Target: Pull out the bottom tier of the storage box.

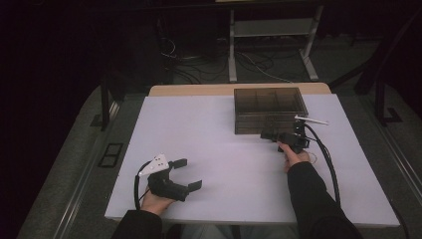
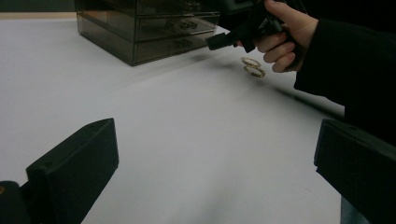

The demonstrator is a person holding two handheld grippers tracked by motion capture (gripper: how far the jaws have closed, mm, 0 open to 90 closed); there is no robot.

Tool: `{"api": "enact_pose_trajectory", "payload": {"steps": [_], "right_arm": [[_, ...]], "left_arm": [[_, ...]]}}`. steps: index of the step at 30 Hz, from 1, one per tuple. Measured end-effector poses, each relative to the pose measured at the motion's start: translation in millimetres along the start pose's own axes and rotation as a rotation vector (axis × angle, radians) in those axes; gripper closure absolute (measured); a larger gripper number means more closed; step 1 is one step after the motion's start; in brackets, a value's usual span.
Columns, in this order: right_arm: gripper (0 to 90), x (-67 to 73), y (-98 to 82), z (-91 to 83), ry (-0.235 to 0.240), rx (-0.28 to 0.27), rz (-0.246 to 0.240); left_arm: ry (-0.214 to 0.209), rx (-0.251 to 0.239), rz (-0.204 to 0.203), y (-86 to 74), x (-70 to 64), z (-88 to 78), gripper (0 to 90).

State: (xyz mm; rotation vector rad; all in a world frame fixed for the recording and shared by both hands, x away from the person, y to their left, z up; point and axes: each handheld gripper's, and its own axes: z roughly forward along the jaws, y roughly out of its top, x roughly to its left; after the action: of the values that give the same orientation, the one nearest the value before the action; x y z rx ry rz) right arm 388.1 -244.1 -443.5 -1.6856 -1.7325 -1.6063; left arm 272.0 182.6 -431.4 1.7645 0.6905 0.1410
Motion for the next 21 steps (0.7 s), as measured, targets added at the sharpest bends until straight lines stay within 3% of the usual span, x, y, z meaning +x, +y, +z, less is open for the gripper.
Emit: {"api": "enact_pose_trajectory", "payload": {"steps": [6,15,17,21], "right_arm": [[0.0,-4.6,1.6,0.2,-0.015,-0.020,0.092],[0.0,-14.2,3.4,1.1,-0.016,-0.024,0.193],[0.0,-16.8,4.2,0.8,-0.044,-0.035,0.234],[5.2,-23.3,4.8,1.3,-0.072,-0.042,0.253]], "left_arm": [[0.000,-0.004,-0.003,0.0,-0.2,-0.2,0.0],[0.000,-0.004,-0.003,0.1,0.7,-0.4,0.0],[0.000,-0.003,-0.002,0.2,0.8,-0.7,0.0],[0.001,0.000,0.002,0.1,1.4,-0.7,0.0]]}}
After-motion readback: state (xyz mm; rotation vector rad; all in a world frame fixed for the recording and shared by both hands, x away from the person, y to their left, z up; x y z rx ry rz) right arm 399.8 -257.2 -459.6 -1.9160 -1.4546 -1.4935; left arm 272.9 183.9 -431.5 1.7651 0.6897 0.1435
